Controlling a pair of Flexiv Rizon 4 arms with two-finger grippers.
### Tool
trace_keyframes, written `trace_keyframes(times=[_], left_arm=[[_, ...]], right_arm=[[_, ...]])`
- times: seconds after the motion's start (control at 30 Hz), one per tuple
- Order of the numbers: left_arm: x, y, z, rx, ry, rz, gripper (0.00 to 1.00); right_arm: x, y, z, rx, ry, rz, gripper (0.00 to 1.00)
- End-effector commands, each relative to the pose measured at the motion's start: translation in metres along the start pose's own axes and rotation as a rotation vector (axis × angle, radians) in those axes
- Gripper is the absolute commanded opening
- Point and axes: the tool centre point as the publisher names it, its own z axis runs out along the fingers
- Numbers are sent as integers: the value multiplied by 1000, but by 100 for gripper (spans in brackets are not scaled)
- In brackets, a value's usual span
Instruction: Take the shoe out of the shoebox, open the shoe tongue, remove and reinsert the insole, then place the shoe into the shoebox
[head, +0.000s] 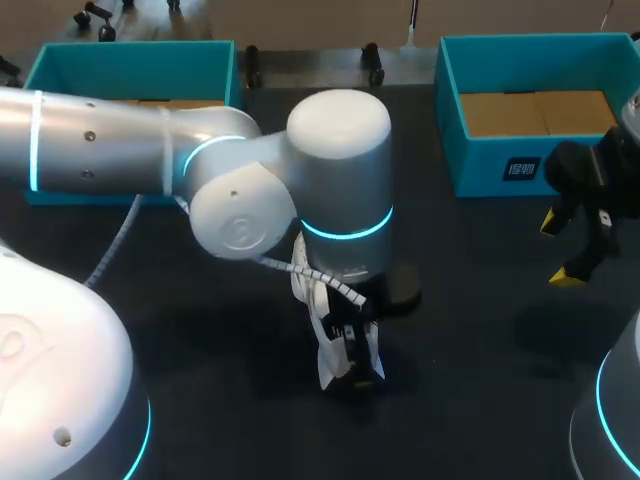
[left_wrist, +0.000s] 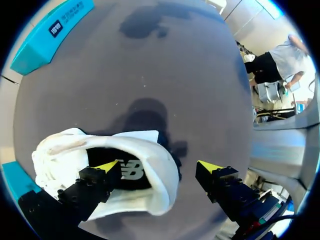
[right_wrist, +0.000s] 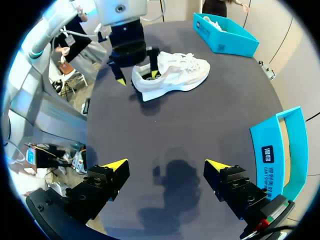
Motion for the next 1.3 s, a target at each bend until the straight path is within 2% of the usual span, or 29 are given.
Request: trace_keyframes(times=[0.03, 0.33, 0.4, 0.6, 0.77, 0.8, 0.83, 0.9, 0.93, 0.97, 1.3], left_arm=[[2, -5, 14, -5, 6, -4, 100], [11, -6, 22, -11, -28, -21, 100], [12, -7, 23, -16, -48, -32, 89], [12, -7, 28, -21, -64, -48, 81], [11, -9, 33, -33, -73, -64, 69], [10, -9, 35, -34, -72, -67, 66], [9, -9, 36, -36, -72, -72, 55], [8, -8, 37, -39, -79, -83, 30], [7, -8, 37, -40, -78, -84, 10], [6, -7, 37, -42, -80, -87, 0], [0, 1, 27, -35, -80, -99, 0]], right_arm=[[1, 0, 1, 2, -2, 0, 100], [1, 0, 1, 2, -2, 0, 100], [1, 0, 1, 2, -2, 0, 100], [1, 0, 1, 2, -2, 0, 100], [1, 0, 1, 2, -2, 0, 100], [1, 0, 1, 2, -2, 0, 100], [1, 0, 1, 2, -2, 0, 100], [1, 0, 1, 2, -2, 0, 100], [1, 0, 1, 2, -2, 0, 100], [1, 0, 1, 2, -2, 0, 100], [1, 0, 1, 2, -2, 0, 100]])
